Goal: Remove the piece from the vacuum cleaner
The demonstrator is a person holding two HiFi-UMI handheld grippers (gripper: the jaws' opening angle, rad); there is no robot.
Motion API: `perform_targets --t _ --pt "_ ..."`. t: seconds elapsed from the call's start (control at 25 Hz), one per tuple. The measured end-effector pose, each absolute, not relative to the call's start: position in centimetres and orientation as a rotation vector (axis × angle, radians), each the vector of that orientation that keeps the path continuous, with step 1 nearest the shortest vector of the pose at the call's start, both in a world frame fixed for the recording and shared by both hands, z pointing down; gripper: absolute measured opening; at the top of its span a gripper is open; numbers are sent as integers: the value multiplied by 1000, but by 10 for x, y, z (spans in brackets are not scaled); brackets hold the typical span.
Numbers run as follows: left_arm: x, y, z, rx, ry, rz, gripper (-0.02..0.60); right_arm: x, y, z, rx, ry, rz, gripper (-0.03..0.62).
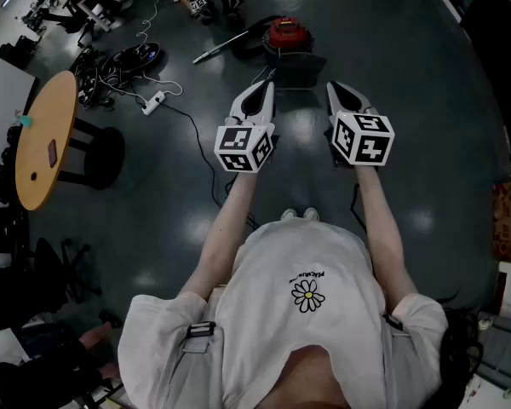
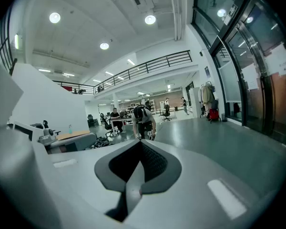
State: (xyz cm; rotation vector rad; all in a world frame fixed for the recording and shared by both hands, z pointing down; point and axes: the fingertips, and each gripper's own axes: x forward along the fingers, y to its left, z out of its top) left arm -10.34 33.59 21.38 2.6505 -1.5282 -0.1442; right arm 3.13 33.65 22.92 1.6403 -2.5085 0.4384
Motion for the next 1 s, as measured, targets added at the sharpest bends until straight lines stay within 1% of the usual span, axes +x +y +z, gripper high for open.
perform_targets --t 0.4,0.6,0.72,0.88,1.0 --pt "-98 326 211 2678 -1544 -116 0 29 331 237 1611 -2568 463 25" --pt "-92 316 217 2664 -1552 -110 0 41 319 228 1610 -2658 513 25" --pt "-85 309 219 2648 -1555 -114 0 48 314 224 1551 -2777 608 26" --pt "-77 304 222 2647 -1562 -119 0 53 310 213 1373 -3048 835 14" --pt "-74 296 225 2647 -1562 -123 0 61 298 214 1365 -3105 954 20"
